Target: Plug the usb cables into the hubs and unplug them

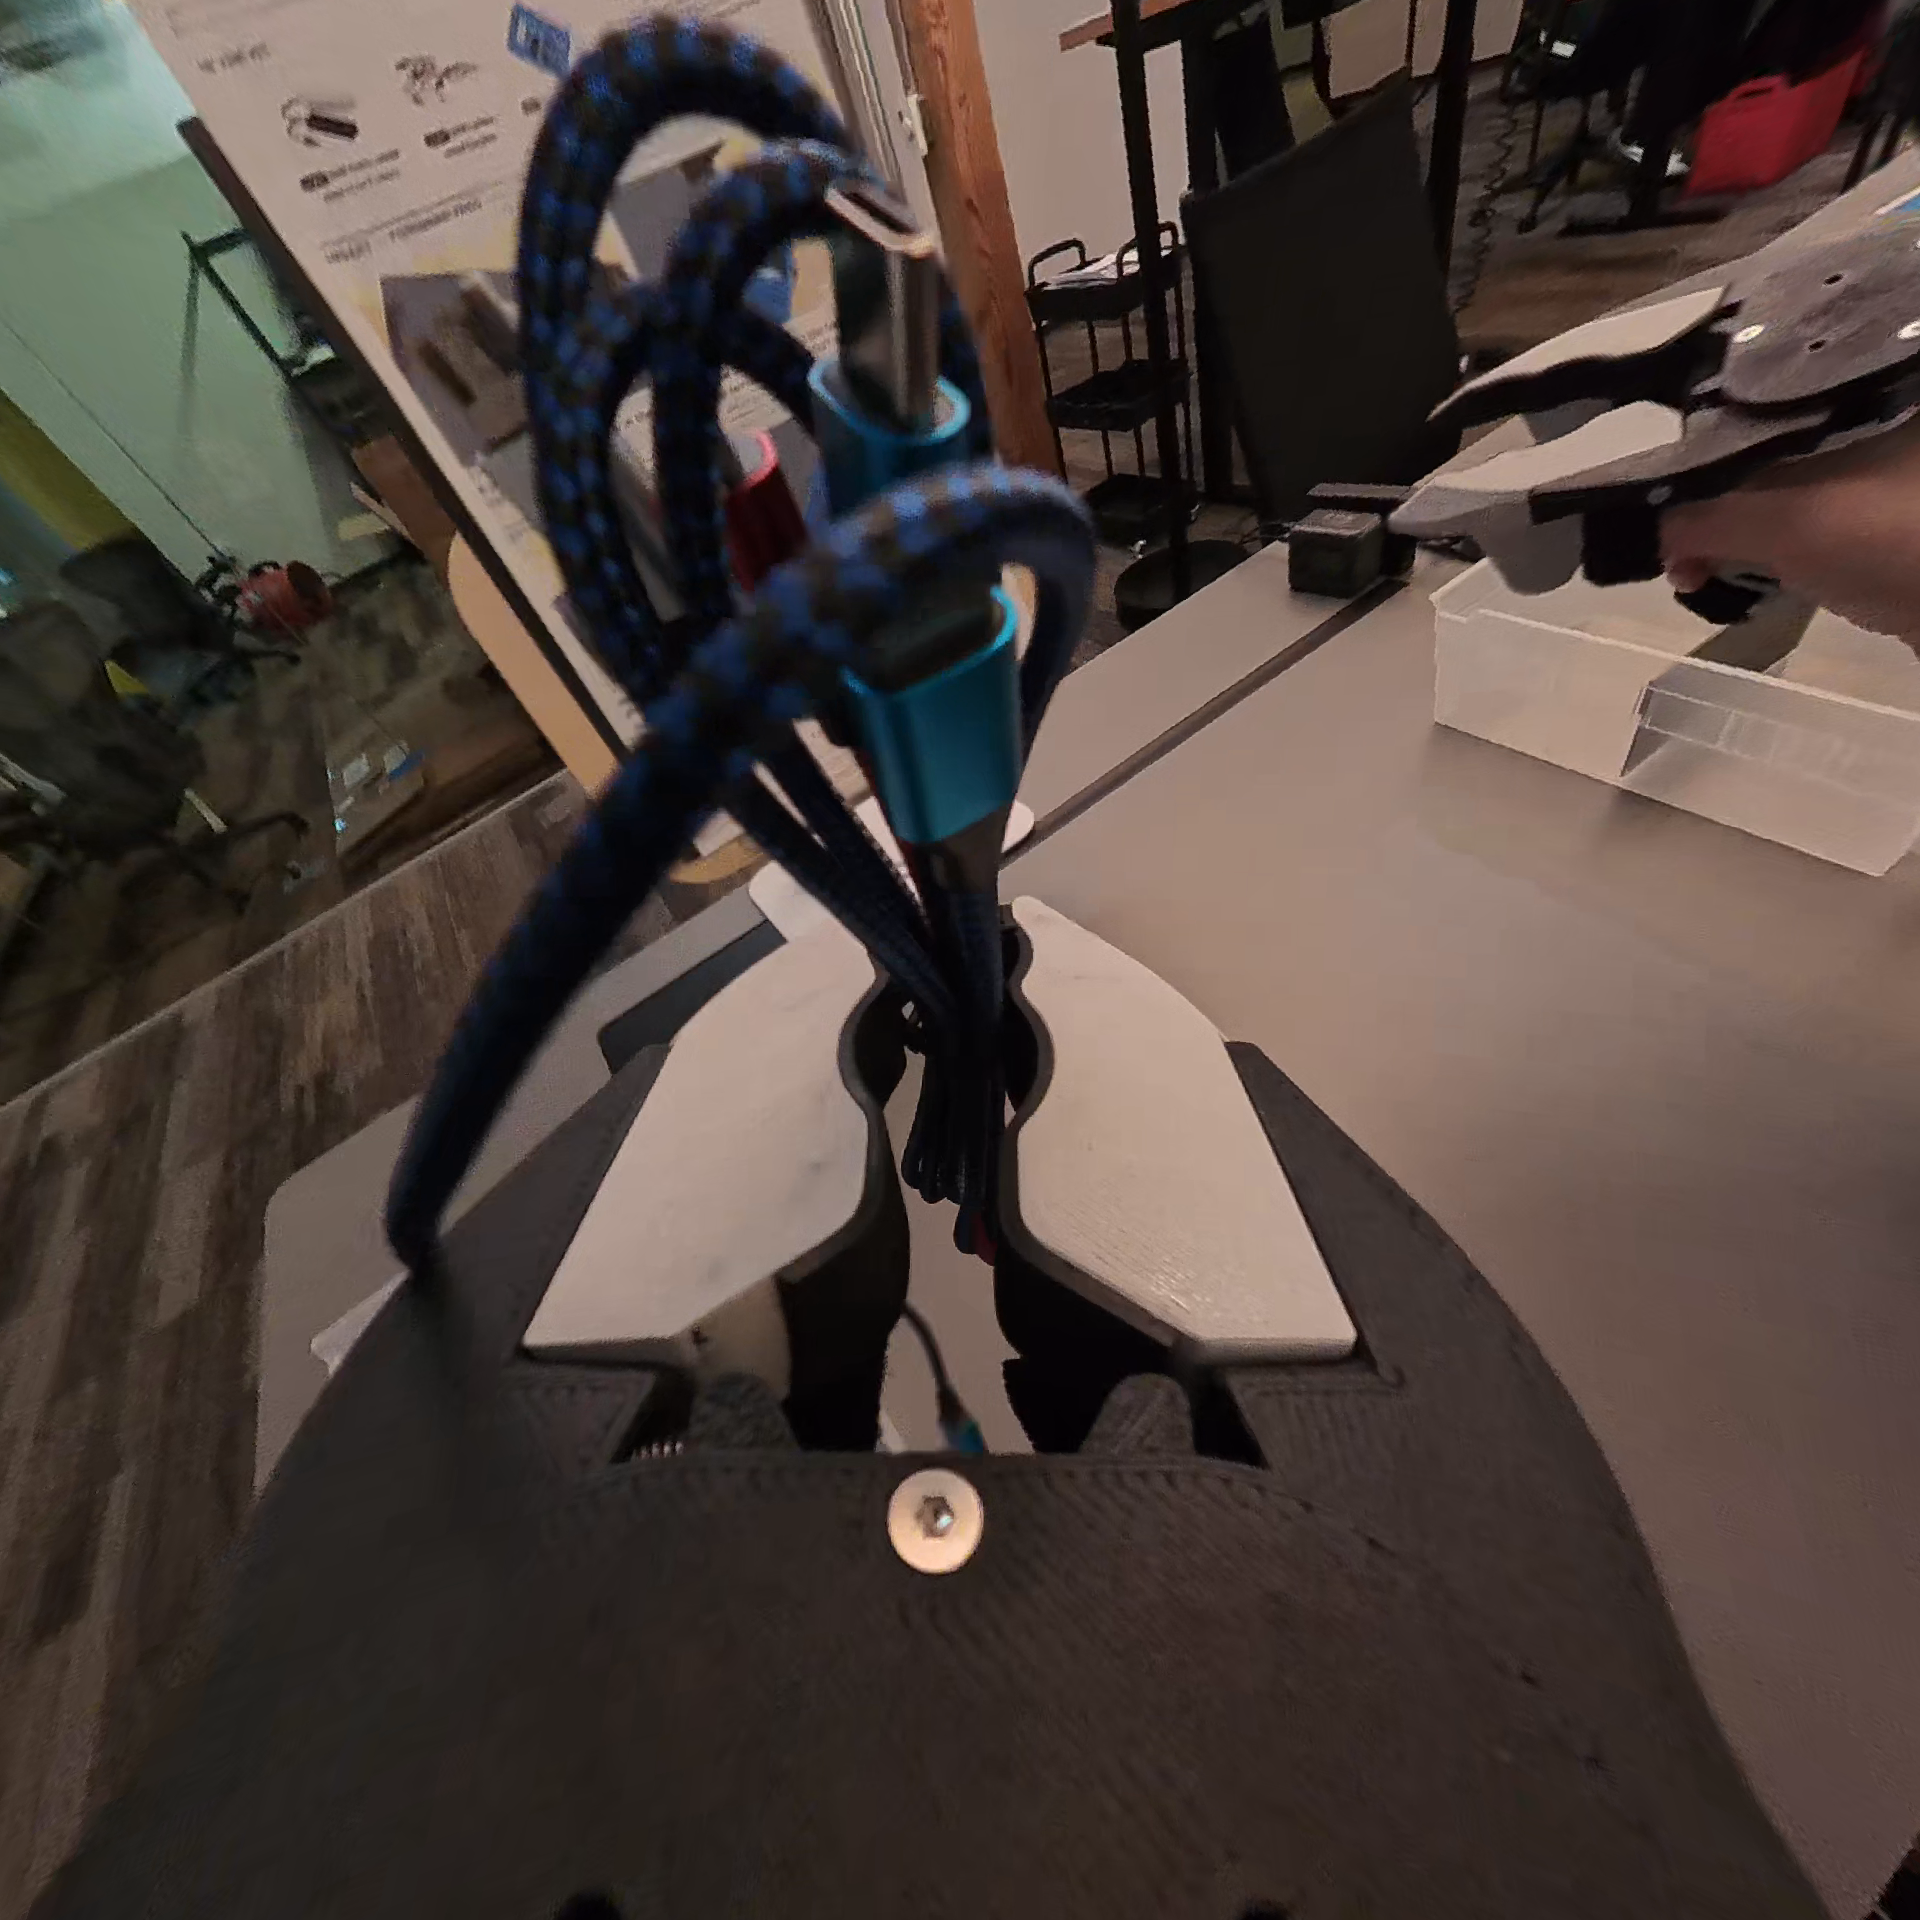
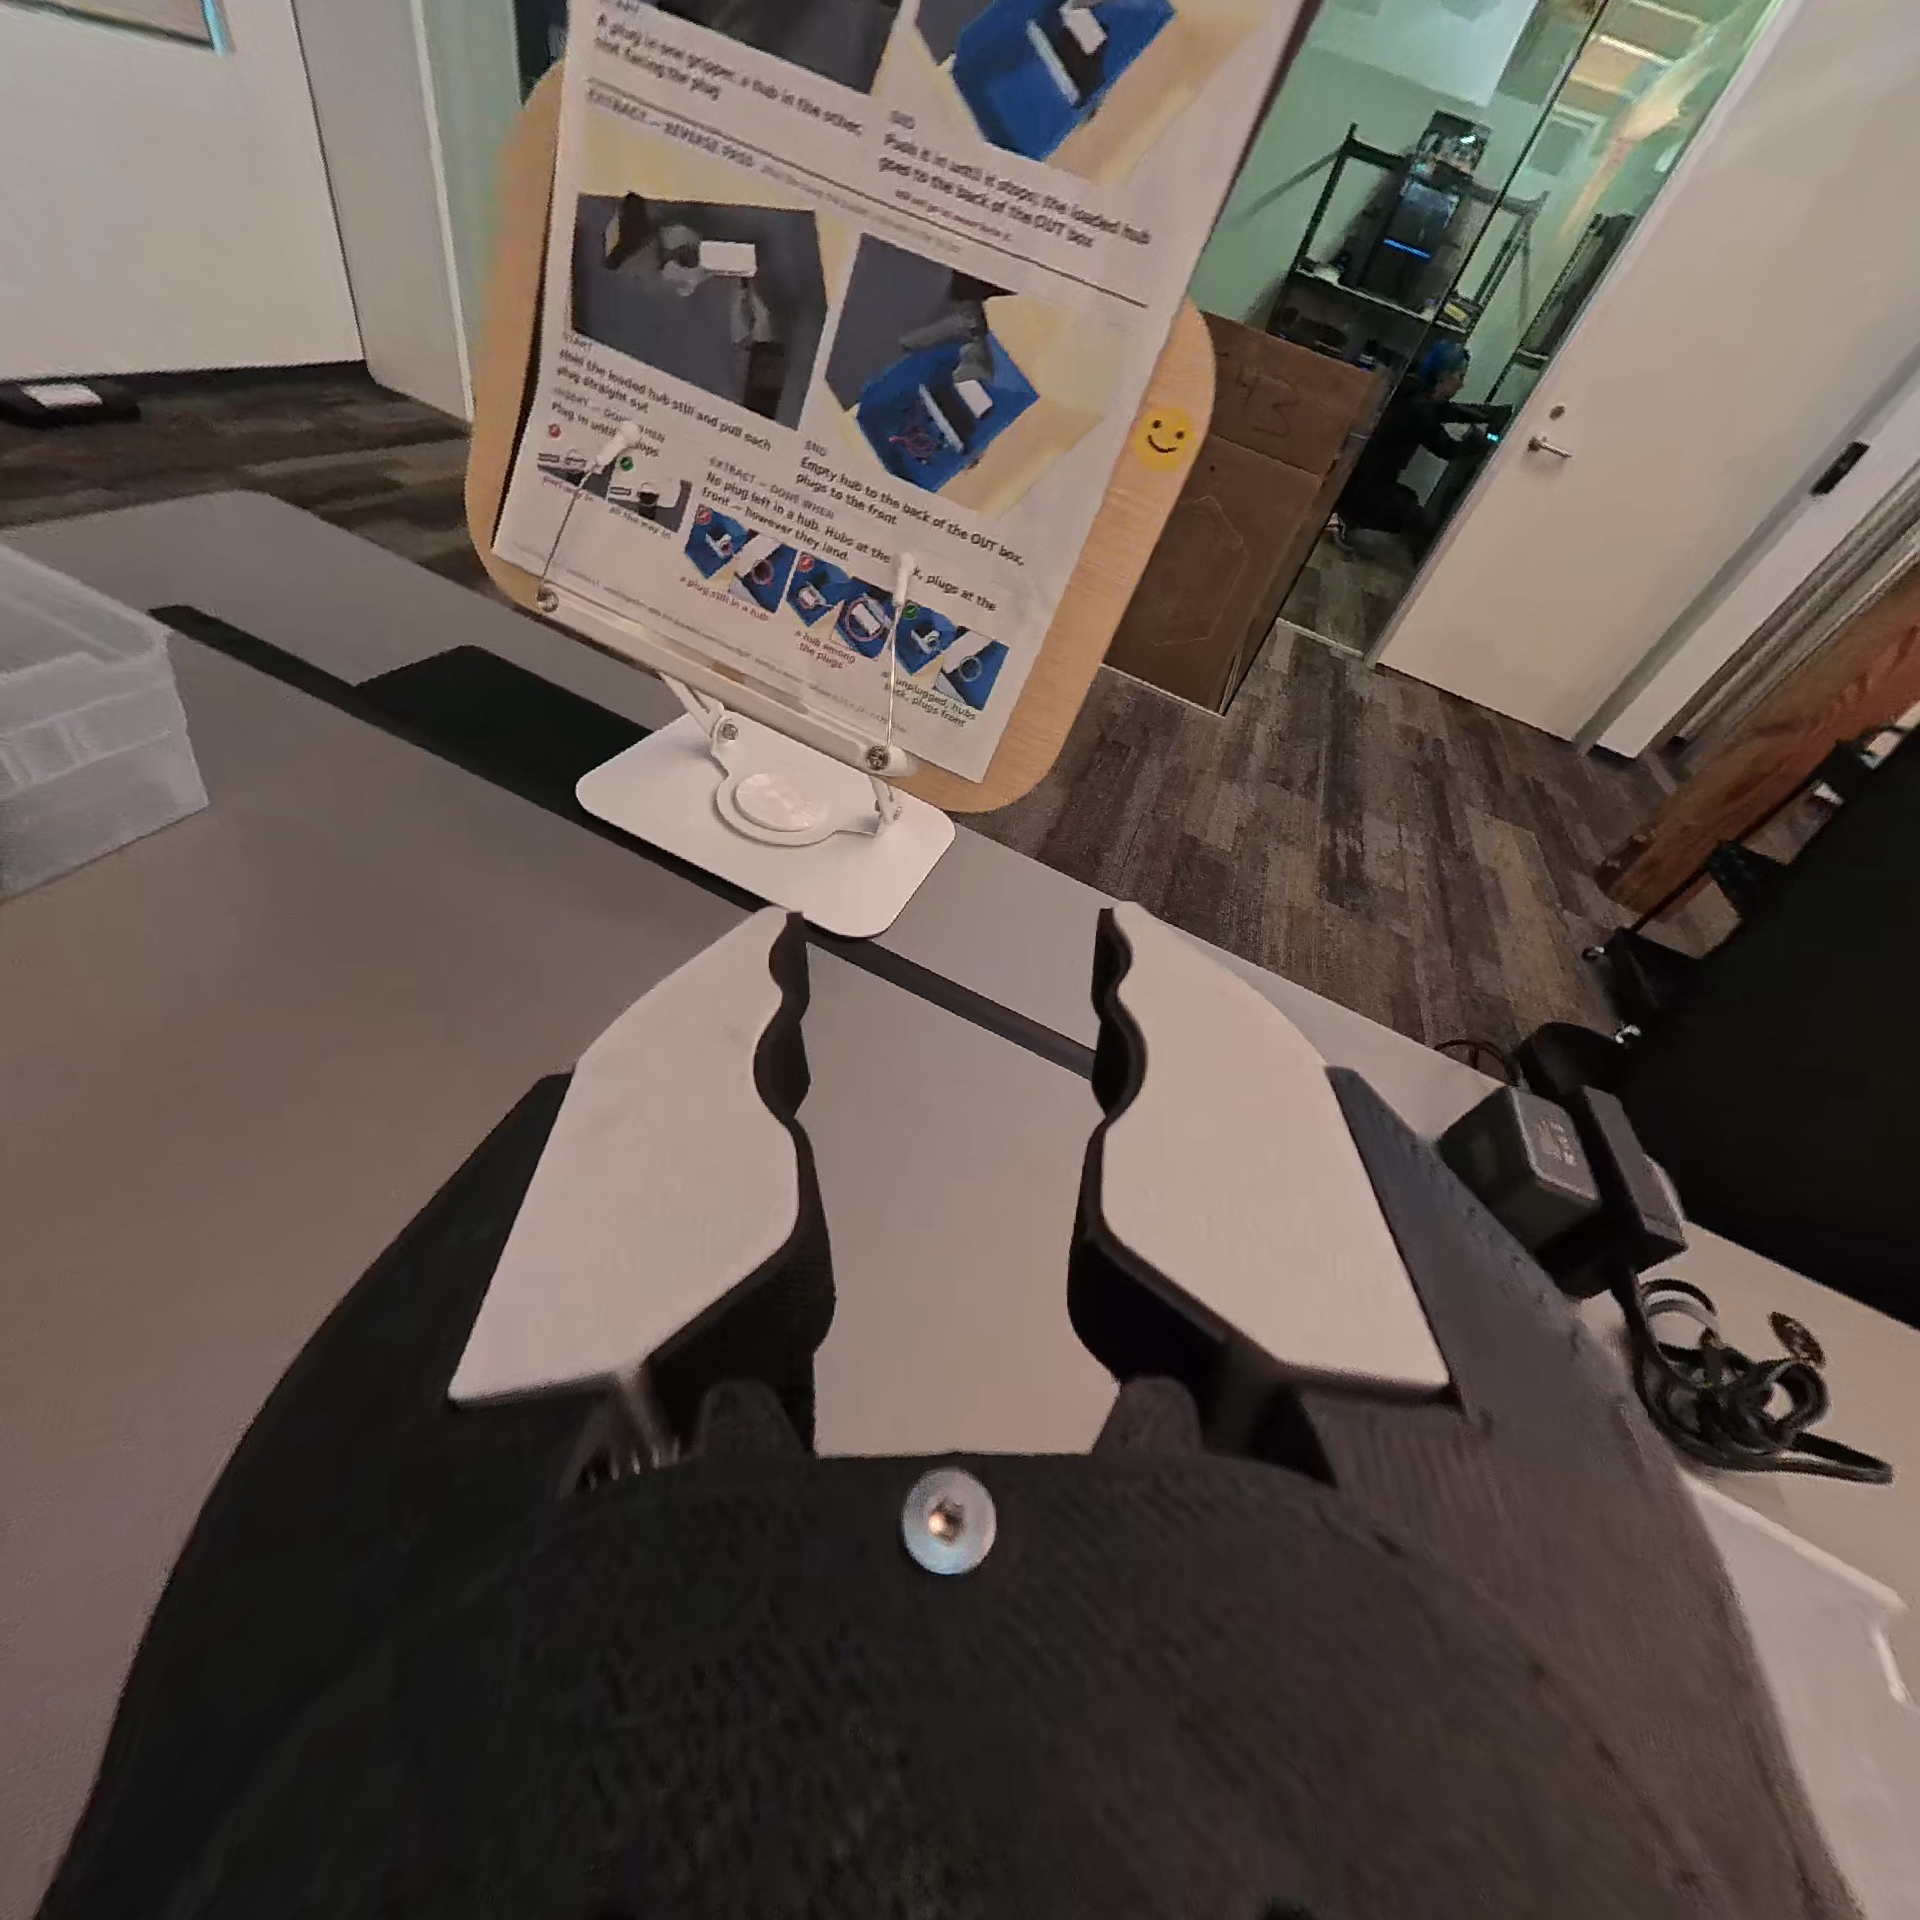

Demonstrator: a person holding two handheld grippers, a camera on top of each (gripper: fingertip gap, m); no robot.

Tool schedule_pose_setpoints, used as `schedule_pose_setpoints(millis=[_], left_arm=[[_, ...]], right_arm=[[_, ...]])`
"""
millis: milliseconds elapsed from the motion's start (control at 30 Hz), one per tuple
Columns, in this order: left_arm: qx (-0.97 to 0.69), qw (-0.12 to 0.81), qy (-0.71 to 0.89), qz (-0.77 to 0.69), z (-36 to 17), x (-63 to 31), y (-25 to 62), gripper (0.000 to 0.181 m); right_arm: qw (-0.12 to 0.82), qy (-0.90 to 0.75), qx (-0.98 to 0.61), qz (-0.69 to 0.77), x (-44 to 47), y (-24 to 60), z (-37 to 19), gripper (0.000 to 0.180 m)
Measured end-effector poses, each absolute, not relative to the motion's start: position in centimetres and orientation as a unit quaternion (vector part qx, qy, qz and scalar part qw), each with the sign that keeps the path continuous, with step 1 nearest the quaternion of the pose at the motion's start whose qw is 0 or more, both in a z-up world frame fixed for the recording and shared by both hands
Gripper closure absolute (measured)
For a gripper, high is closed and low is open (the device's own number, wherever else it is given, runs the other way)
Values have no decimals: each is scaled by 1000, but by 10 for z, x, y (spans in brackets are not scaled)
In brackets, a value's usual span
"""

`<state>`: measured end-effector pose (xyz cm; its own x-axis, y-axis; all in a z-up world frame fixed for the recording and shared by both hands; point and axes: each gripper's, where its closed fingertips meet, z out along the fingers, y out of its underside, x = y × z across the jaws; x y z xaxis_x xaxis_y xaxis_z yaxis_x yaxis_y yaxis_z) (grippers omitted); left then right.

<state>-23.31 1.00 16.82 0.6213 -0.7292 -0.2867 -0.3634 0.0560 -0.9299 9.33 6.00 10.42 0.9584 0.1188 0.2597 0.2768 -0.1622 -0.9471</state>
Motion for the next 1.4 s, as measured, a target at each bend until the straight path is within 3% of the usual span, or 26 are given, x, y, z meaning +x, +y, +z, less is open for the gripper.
schedule_pose_setpoints(millis=[200, 533, 700, 833, 1200, 1400], left_arm=[[-670, 588, 410, -191, 187, -230, 23, 168], [-645, 616, 414, -181, 322, -216, 53, 168], [-650, 572, 459, -200, 335, -178, 31, 168], [-658, 491, 520, -234, 272, -133, 11, 168], [-713, 218, 600, -290, -15, -59, -33, 168], [-699, 103, 662, -250, -110, -24, -66, 168]], right_arm=[[621, -163, -762, -92, 86, 63, 100, 127], [625, -157, -761, -81, 96, 63, 103, 127], [626, -154, -761, -77, 102, 57, 106, 127], [626, -154, -761, -73, 105, 48, 109, 127], [663, -141, -732, -63, 124, 8, 142, 127], [667, -135, -731, -62, 131, 4, 145, 127]])
